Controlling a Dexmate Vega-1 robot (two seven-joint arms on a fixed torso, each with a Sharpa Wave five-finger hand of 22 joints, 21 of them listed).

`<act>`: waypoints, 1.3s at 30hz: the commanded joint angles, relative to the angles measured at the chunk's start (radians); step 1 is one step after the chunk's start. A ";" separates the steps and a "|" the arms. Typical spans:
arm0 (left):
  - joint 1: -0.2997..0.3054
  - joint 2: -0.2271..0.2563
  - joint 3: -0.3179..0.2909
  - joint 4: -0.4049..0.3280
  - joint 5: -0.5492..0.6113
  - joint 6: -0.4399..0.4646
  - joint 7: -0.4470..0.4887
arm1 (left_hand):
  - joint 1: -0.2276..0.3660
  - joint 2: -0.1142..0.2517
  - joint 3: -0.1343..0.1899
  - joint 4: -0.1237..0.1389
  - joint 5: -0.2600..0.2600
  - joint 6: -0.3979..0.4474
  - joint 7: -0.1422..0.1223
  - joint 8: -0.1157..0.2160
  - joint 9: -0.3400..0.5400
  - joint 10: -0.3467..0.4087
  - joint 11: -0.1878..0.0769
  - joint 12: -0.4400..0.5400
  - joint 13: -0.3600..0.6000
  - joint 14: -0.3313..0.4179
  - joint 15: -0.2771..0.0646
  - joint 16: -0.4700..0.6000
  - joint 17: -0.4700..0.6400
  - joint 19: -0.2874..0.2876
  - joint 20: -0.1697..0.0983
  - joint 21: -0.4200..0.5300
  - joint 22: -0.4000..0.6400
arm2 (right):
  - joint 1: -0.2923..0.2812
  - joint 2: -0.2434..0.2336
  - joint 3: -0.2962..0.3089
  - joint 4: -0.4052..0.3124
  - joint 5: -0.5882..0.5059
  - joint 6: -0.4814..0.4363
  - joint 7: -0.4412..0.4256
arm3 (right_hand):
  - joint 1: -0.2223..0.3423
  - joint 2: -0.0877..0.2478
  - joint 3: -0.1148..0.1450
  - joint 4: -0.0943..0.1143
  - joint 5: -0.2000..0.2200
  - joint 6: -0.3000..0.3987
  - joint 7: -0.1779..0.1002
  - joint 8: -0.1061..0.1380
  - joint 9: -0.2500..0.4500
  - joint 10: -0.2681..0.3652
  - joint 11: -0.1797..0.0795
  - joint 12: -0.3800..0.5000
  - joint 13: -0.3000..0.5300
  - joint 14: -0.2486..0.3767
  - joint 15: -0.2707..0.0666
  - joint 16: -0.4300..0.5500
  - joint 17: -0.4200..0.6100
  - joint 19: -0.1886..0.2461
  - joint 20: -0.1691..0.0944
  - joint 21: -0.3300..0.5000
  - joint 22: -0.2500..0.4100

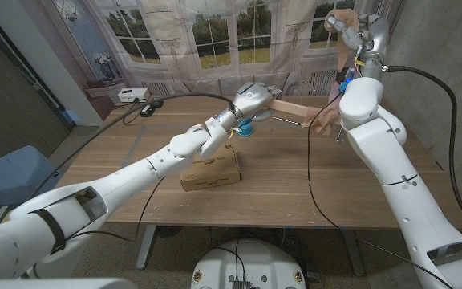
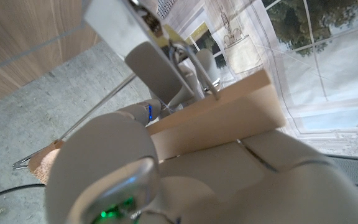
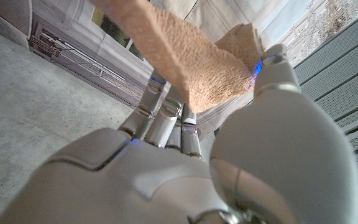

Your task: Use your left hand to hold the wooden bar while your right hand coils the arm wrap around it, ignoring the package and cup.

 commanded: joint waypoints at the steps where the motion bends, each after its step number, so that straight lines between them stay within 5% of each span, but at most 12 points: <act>1: 0.053 0.012 -0.038 -0.020 -0.021 -0.009 0.140 | -0.002 0.003 0.002 0.005 0.008 0.002 -0.004 0.008 0.001 0.006 -0.007 0.005 0.005 0.002 0.002 0.000 0.003 -0.003 -0.074 0.001 0.000 | 0.000 -0.009 0.073 -0.001 0.159 -0.092 -0.012 | 0.306 0.309 0.024 -0.001 0.005 0.372 -0.142 0.000 0.001 0.427 -0.187 -0.001 0.180 0.001 -0.025 -0.003 0.003 -0.005 0.003 0.005 0.000; 10: 0.093 0.011 -0.064 -0.042 -0.030 0.029 0.173 | -0.003 0.002 0.001 0.005 0.010 -0.001 -0.006 0.012 0.002 0.008 -0.008 0.003 0.005 0.006 0.002 0.003 0.006 -0.003 -0.075 0.003 0.001 | -0.066 -0.050 0.179 -0.049 0.311 -0.153 0.008 | 0.308 0.309 0.022 -0.002 0.002 0.369 -0.138 -0.004 0.004 0.426 -0.184 -0.003 0.182 0.000 -0.024 -0.001 0.003 -0.009 0.006 0.009 0.000; 25: 0.056 0.072 -0.030 -0.140 0.130 0.109 -0.136 | -0.005 0.000 0.002 0.005 0.014 0.000 -0.005 0.017 -0.004 0.007 -0.006 0.008 0.001 0.001 0.002 0.003 0.008 -0.006 -0.072 0.002 0.003 | -0.125 -0.102 0.209 -0.098 0.375 -0.135 -0.059 | 0.309 0.310 0.020 -0.002 0.000 0.368 -0.136 -0.007 0.008 0.425 -0.179 -0.005 0.185 -0.006 -0.023 0.001 0.002 -0.014 0.008 0.016 0.001; 39: 0.132 0.068 -0.131 -0.092 -0.053 -0.009 0.203 | -0.007 0.001 0.003 0.007 0.019 -0.004 -0.006 0.024 -0.003 0.003 -0.006 0.011 0.011 -0.005 0.002 -0.001 0.002 -0.005 -0.072 0.000 -0.001 | -0.105 -0.124 0.187 -0.018 0.433 -0.115 -0.066 | 0.310 0.311 0.018 -0.002 -0.001 0.369 -0.135 -0.011 0.010 0.425 -0.180 -0.008 0.186 -0.008 -0.024 0.003 0.000 -0.017 0.008 0.021 0.001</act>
